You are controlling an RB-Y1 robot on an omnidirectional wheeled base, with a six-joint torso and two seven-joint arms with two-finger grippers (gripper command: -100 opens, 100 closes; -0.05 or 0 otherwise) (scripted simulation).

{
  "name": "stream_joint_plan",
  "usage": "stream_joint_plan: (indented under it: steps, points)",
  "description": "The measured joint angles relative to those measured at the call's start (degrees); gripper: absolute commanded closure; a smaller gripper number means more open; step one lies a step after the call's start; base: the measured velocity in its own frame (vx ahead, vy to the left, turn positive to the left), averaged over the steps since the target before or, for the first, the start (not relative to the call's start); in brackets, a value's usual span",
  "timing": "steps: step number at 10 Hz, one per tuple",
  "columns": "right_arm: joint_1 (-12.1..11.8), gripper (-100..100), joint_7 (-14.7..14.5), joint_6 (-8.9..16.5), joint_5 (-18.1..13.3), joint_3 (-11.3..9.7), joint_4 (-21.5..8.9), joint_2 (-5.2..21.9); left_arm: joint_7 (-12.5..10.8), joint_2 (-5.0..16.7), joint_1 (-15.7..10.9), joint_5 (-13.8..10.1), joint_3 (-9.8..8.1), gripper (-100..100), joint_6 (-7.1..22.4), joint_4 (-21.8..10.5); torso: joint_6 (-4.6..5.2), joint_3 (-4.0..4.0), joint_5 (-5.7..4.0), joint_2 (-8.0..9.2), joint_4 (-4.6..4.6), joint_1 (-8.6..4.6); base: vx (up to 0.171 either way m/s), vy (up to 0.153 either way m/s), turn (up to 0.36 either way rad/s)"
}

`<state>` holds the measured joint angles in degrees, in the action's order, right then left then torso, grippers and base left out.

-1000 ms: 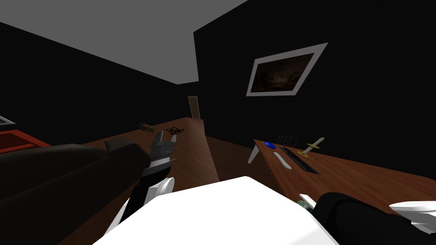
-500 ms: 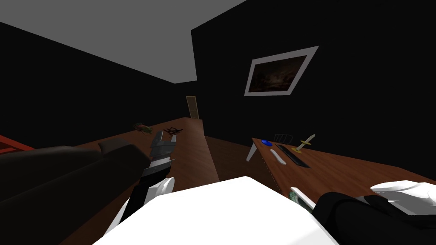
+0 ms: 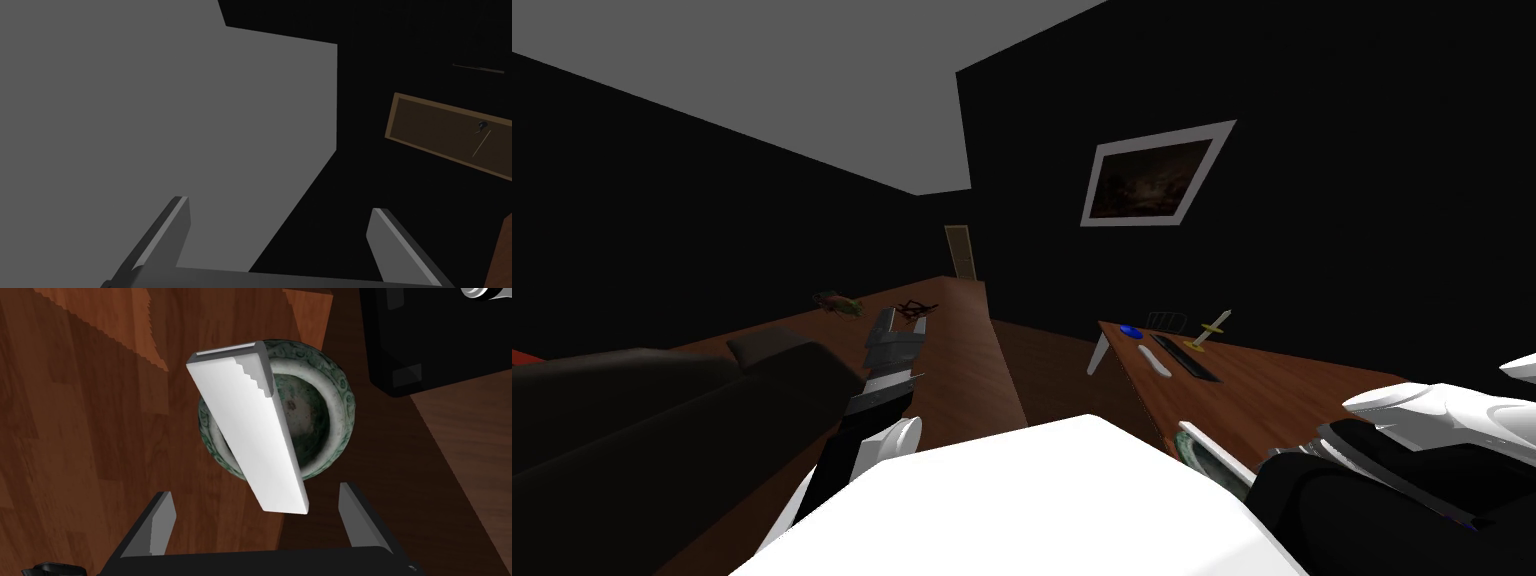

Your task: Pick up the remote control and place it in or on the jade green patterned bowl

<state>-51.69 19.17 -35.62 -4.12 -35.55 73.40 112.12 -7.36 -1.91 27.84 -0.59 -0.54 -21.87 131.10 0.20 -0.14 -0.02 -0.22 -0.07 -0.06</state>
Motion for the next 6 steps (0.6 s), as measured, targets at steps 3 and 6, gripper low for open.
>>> stream_joint_plan:
  steps: [3, 6]
  points:
    - [0.0, 0, 0.1, -0.1, 0.1, 0.0, 0.1, 0.1, 0.0, 0.0, 0.0, 0.0, 0.0, 0, 0.0, 0.0, 0.0, -0.08, -0.03, -0.14, -0.03, -0.07, 0.0, 0.0, 0.0]
    - [0.0, 0, 0.1, -0.1, 0.1, 0.0, 0.1, 0.1, 0.0, 0.0, 0.0, 0.0, 0.0, 0, 0.0, 0.0, 0.0, -0.09, -0.03, -0.16, -0.04, -0.07, 0.0, 0.0, 0.0]
